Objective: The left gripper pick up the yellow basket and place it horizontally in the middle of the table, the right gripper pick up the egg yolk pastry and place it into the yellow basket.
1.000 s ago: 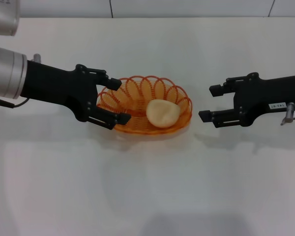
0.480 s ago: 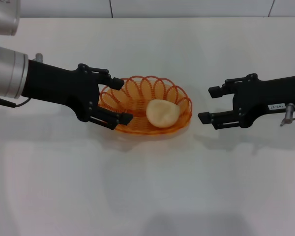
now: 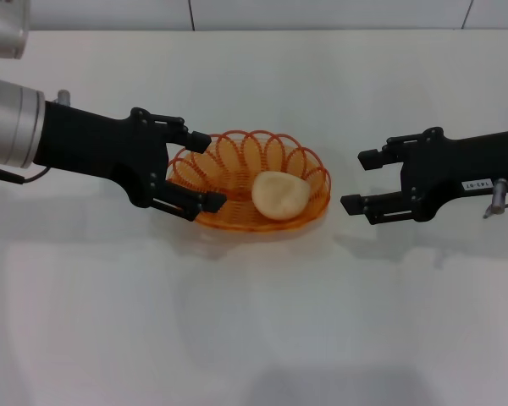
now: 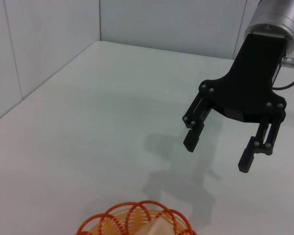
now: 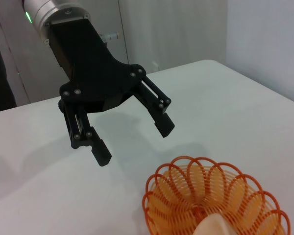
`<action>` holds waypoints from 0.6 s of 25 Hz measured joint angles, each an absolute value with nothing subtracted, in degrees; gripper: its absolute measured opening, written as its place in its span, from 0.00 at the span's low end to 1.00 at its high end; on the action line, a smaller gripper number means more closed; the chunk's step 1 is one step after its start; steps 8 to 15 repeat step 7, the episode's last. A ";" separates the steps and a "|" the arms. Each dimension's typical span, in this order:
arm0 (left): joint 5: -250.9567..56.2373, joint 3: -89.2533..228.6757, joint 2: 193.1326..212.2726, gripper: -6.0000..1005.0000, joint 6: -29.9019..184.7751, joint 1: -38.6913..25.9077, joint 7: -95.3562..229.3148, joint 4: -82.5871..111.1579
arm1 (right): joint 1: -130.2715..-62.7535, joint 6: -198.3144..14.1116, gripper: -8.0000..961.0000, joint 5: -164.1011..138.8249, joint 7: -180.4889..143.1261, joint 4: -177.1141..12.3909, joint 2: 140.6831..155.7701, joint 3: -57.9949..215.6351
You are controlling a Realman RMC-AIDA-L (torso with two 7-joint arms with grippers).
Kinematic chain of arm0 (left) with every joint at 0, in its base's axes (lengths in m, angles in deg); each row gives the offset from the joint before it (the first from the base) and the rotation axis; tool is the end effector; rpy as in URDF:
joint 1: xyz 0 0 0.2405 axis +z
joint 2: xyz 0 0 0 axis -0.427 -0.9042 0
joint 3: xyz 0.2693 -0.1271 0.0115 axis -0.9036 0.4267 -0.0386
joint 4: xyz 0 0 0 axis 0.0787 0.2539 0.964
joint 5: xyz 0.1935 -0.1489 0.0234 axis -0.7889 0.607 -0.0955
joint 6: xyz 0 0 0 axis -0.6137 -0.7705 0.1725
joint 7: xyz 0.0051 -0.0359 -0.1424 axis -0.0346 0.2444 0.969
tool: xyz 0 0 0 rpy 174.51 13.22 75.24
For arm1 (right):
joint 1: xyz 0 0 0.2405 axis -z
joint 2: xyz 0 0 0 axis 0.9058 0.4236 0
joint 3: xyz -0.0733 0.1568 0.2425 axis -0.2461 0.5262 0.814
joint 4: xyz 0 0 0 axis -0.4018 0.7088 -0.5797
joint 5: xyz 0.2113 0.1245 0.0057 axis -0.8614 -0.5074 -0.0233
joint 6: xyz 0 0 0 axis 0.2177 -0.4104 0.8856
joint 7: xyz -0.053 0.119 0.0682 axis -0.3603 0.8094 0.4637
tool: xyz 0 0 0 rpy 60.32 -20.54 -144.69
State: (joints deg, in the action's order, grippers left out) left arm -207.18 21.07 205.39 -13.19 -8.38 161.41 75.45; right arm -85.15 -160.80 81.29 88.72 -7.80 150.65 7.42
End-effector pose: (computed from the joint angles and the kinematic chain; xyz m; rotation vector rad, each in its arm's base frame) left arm -0.2305 0.4004 0.0213 -2.9988 -0.2968 -0.2733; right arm 0.2084 0.3791 -0.0046 -2.8317 0.4050 0.3100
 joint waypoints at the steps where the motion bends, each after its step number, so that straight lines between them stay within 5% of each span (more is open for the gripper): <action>1: -207.18 21.07 205.39 0.88 -13.20 -8.38 161.42 75.45 | -85.15 -160.80 0.73 81.29 88.72 -7.80 150.65 7.42; 15: -207.18 21.04 205.38 0.88 -13.30 -8.38 161.48 75.44 | -85.14 -160.84 0.73 81.28 89.08 -7.72 150.65 7.42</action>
